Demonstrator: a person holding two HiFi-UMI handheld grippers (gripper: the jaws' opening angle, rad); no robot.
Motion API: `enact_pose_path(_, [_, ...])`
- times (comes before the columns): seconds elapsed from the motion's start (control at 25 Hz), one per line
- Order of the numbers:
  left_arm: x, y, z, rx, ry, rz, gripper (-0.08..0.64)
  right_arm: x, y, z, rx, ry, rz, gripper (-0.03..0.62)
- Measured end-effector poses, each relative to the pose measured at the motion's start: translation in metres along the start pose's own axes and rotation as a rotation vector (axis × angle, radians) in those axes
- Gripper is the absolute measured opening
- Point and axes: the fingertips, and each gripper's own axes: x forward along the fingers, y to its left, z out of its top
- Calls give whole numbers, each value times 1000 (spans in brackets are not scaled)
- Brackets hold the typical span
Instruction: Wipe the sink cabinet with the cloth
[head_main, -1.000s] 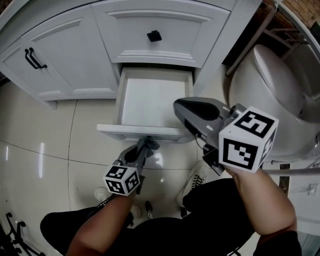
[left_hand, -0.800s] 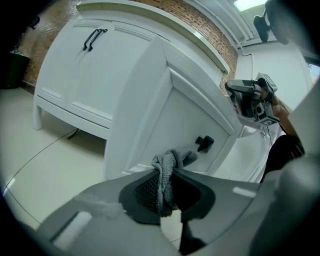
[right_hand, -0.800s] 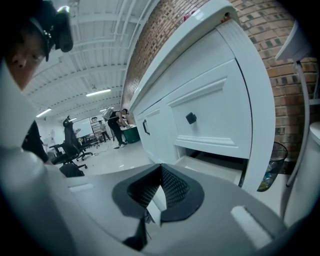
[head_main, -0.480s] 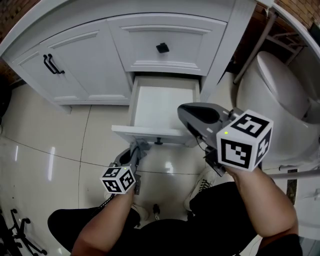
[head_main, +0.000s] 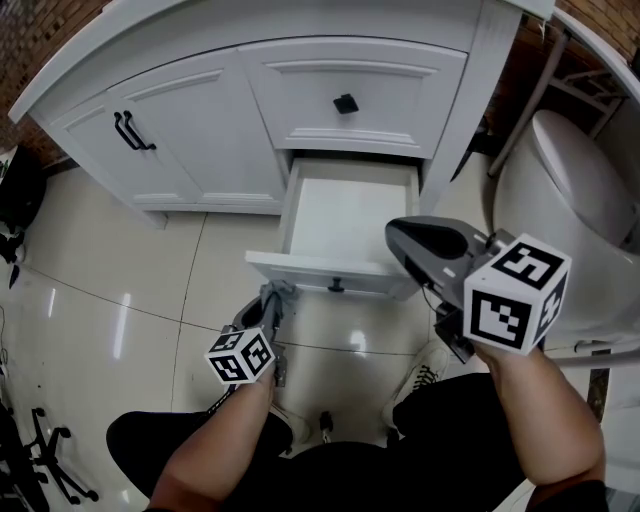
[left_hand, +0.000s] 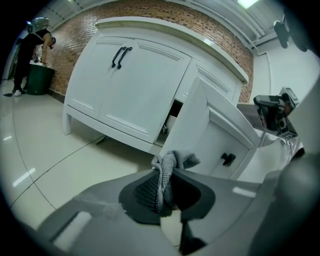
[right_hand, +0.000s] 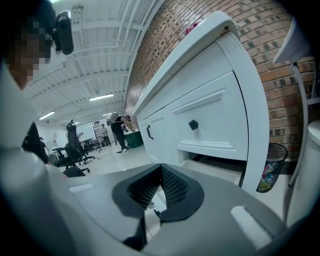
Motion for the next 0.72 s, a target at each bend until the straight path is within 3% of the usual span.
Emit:
enact_pose_path(0.16, [-7,-33,-4,69,2,-81,40,-10,-5,4,10,-22,-13,6])
enact_pose_path(0.36, [-22,-144,-32,188,55,-355,40,-16,-5,11,13,-53,-11,6])
enact_pose_path(0.48, [-26,-210,-18,261,21,-507,40,-17,-7,10,7,-51,-22,6])
enact_pose_path(0.72, [-3,-267,19,310,-40,-595,40,-26,-17,13,21,-69,-61,6])
